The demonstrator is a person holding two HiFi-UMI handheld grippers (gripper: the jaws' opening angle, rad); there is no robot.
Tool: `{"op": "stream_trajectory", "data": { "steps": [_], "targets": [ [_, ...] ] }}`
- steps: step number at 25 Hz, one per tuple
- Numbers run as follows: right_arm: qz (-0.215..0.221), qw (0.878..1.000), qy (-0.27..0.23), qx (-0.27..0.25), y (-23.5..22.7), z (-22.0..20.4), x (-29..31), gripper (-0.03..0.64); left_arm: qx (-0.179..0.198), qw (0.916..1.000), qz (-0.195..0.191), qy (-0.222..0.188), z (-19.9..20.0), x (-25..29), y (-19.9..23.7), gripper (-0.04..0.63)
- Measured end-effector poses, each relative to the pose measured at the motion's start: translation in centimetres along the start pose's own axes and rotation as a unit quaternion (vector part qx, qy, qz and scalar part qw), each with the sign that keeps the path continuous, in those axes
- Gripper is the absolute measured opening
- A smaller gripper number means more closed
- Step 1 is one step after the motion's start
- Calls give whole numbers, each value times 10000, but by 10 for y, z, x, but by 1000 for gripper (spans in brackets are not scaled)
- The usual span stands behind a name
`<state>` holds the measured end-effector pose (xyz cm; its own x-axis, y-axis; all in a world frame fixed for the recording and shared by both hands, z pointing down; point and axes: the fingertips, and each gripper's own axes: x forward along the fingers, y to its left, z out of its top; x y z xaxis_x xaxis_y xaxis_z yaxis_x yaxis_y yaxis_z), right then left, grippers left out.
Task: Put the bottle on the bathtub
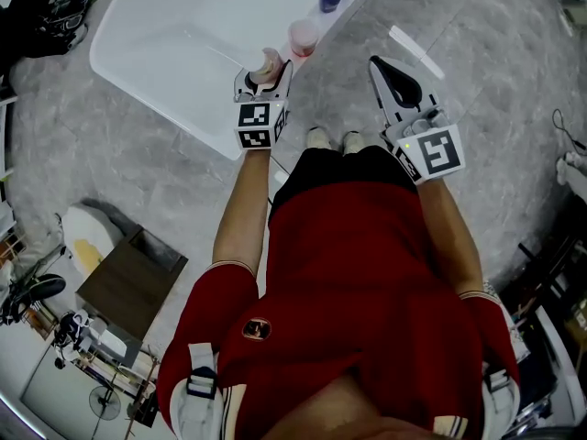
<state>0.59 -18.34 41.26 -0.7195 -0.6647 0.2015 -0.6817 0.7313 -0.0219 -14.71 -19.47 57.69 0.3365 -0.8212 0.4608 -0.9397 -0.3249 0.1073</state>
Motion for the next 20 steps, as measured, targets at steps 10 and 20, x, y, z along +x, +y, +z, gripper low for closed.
{"op": "stream_trajectory", "data": {
  "steps": [10,20],
  "targets": [
    [-162,9998,129,14,-13,-14,1,-5,7,9998,-21,182,-20,24,5,225],
    [-268,9994,194,-38,-19,-13,-3,-5,1,9997,-12,241,-27,33,8,227]
  ]
}}
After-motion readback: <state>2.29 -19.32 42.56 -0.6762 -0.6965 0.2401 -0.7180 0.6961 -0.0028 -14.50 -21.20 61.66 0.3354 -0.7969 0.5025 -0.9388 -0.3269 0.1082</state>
